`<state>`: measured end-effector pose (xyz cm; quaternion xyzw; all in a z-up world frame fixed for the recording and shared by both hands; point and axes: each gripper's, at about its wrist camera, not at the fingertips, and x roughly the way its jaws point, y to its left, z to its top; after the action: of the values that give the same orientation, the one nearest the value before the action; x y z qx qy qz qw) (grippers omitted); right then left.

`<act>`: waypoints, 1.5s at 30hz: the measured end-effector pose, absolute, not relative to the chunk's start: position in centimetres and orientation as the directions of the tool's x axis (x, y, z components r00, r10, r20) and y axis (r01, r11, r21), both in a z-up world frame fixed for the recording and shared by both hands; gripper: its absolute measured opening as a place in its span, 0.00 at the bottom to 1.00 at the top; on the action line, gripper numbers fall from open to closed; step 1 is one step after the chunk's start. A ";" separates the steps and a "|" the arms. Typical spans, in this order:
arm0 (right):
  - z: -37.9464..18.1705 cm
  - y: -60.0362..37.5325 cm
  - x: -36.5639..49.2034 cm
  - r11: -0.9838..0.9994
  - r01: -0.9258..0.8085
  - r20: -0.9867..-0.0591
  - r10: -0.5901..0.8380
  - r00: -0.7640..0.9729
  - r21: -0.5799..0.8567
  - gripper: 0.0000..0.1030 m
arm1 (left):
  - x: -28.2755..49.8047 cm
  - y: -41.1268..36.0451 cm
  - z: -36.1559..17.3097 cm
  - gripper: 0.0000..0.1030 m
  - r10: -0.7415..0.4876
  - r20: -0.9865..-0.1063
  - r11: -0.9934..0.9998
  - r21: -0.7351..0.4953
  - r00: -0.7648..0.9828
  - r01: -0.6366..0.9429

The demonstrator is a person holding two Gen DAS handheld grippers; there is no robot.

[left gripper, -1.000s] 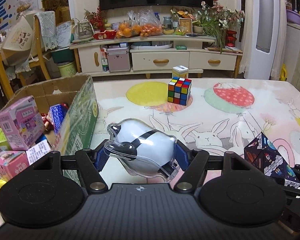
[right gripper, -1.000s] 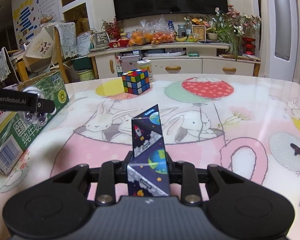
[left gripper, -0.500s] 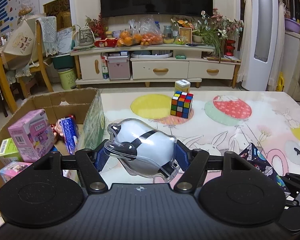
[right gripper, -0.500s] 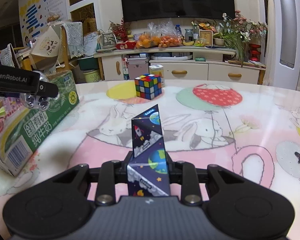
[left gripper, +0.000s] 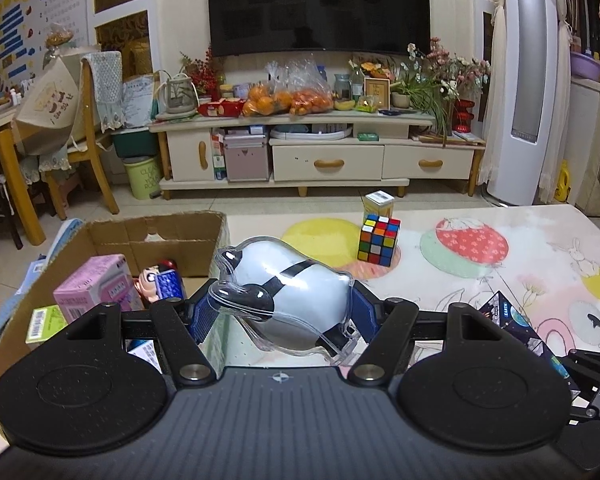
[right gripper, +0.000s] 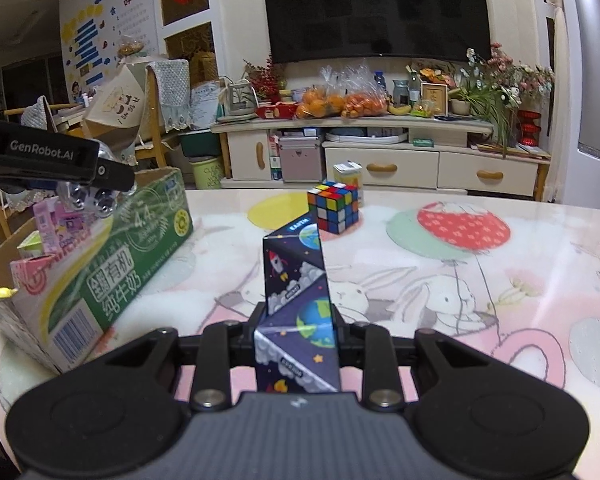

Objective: Organize rigid objects
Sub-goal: 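Carry the robot toy and star-print cube toward the cardboard box, then lower the robot toy and star-print cube into the box and open both tools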

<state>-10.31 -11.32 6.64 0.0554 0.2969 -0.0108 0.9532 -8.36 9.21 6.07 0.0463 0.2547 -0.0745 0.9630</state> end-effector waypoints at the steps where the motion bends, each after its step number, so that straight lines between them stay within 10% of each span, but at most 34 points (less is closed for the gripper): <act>1: 6.8 -11.1 -10.2 0.994 0.050 -0.566 0.016 0.824 0.099 0.26 | -8.5 9.4 6.1 0.82 -0.120 -0.496 0.985 0.049 0.860 0.166; 45: 12.2 -0.6 0.1 0.949 -0.238 -0.438 0.307 0.845 0.206 0.26 | -8.3 17.3 9.8 0.82 0.096 -0.477 0.977 -0.123 0.874 -0.174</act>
<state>0.08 -0.61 12.20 0.0720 0.2393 0.1420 0.9578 -8.34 17.33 9.82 -0.0815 0.2413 0.0701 0.9645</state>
